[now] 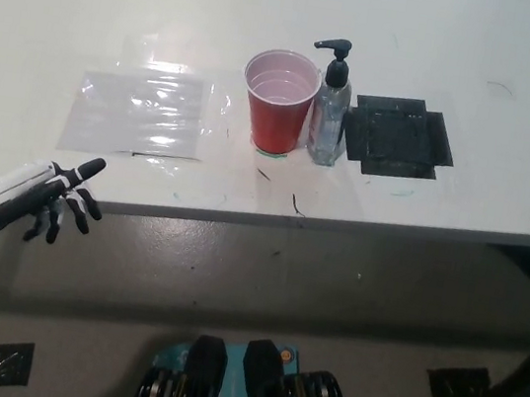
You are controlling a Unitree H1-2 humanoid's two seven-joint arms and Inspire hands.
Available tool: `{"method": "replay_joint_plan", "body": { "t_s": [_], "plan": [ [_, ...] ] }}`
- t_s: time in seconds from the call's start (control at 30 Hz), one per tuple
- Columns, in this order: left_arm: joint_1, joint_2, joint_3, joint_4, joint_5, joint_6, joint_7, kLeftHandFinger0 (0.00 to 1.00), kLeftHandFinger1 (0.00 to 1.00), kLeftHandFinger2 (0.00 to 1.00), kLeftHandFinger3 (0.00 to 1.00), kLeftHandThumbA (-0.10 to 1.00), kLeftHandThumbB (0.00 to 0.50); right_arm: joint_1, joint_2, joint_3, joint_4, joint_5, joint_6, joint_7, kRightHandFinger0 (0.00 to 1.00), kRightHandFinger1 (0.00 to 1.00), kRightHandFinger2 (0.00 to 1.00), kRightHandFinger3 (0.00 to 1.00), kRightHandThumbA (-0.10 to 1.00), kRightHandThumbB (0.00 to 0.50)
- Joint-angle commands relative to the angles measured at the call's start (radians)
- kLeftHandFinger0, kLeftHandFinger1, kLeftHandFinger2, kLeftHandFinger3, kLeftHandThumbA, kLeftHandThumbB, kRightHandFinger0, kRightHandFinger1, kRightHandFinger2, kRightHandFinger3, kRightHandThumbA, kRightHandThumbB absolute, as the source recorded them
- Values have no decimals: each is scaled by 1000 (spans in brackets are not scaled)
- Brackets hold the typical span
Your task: The robot uses its right hand to press the hand soap kept in the middle of the table to get liquid hand soap out
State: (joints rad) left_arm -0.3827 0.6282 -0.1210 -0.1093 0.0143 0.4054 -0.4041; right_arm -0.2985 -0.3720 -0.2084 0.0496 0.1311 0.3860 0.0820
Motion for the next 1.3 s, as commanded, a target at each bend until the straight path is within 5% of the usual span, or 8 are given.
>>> {"method": "replay_joint_plan", "body": {
  "t_s": [0.0,0.2,0.37,0.53,0.73,0.77,0.93,1.27],
  "plan": [
    [-22,25,16,-28,6,28,-18,123,223,390,646,1000,157,-23,-10,-32,-35,41,14,9,659,840,962,1000,365,97],
    [-22,22,16,-33,10,31,-22,109,212,389,645,1000,161,-80,-24,-52,-78,70,51,19,736,934,1000,1000,344,56],
    [-22,25,17,-29,18,25,-24,105,214,391,658,1000,148,-231,-84,-24,-104,48,78,43,734,931,998,1000,383,86],
    [-21,24,17,-24,19,21,-28,107,217,386,651,1000,165,-364,-127,18,-88,18,49,66,744,921,1000,1000,371,52],
    [-16,19,19,-28,21,22,-29,92,201,372,642,1000,142,-566,-143,169,-102,-69,84,77,847,948,1000,1000,491,26],
    [-16,20,20,-27,19,21,-32,99,206,377,646,1000,142,-600,-136,193,-87,-70,84,86,915,991,1000,1000,590,38],
    [-14,23,14,-33,25,29,-37,97,195,373,658,1000,137,-687,-113,279,36,-115,3,114,912,970,1000,1000,962,165],
    [-11,21,10,-34,26,40,-43,93,189,385,669,1000,172,-811,-24,453,173,-248,-94,106,1000,978,990,1000,1000,302]
  ]
}}
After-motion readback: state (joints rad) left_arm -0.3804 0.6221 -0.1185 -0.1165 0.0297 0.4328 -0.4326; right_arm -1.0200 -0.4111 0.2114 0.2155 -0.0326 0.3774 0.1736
